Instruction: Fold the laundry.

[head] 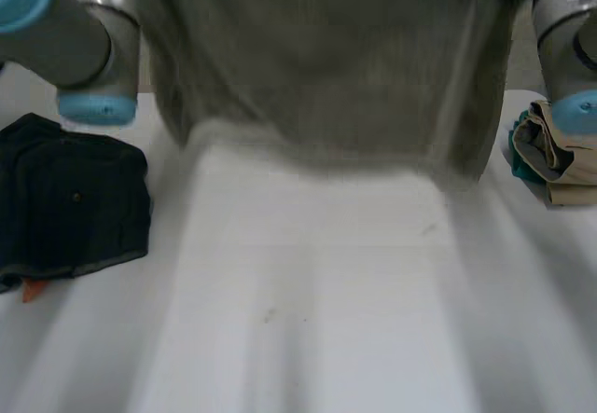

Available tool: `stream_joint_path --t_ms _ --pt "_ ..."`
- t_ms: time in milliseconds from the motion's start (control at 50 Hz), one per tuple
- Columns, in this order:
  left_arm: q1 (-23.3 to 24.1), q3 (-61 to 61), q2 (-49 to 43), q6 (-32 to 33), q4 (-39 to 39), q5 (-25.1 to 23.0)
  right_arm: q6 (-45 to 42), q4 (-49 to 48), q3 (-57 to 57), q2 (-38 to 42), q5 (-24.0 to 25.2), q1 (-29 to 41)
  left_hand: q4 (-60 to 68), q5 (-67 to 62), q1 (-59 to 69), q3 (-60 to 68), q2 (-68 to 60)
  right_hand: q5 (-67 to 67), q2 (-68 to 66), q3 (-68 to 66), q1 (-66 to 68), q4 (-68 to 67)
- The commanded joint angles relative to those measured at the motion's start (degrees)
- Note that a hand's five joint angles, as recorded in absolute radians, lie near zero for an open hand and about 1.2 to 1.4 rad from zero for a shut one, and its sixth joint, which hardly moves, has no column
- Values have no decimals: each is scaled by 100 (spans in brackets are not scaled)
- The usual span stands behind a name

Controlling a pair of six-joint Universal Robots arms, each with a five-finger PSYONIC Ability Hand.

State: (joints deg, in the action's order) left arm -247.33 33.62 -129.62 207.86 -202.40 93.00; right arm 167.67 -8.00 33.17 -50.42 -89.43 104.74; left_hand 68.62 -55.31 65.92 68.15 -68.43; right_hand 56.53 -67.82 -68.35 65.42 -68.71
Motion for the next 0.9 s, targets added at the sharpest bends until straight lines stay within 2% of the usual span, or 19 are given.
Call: stream_joint_path --t_ms 20,160,340,520,560,580,700,900 --pt "89 680 526 -360 -494 87 408 -1231 734 -354 39 205 1138 -1469 1408 1185 -1157 1347 -1218 -1165 1458 -1129" --pt "-17 2270 737 -377 147 245 39 -933 1921 -627 382 196 1138 -1469 1408 1185 -1157 1347 -1218 -1165 1458 -1129" --pt "9 4046 360 -404 1008 0 -594 17 3440 -312 803 117 1138 -1469 1408 1185 -1157 1347 -1218 -1165 1458 -1129" --pt "-26 4083 -37 -316 1431 -10 -1052 403 3653 296 716 38 974 -1304 1243 1020 -992 1347 -1218 -1165 1458 -1129" --pt "-61 4065 -28 -298 1431 -27 -1043 474 3662 287 725 20 -31 -299 238 15 13 1347 -1218 -1165 1458 -1129" --pt "-104 4056 -19 -281 1414 -71 -1025 509 3662 261 725 12 -1220 889 -950 -1173 1201 1347 -1218 -1165 1458 -1129" --pt "-210 4021 -107 -105 1431 -238 -955 518 3715 181 734 -24 -2172 1841 -1903 -2126 2154 1347 -1218 -1165 1458 -1129" --pt "-518 4091 -54 211 1826 -387 -1025 509 3706 225 734 -147 -2241 1910 -1971 -2195 2223 1347 -1218 -1165 1458 -1129"
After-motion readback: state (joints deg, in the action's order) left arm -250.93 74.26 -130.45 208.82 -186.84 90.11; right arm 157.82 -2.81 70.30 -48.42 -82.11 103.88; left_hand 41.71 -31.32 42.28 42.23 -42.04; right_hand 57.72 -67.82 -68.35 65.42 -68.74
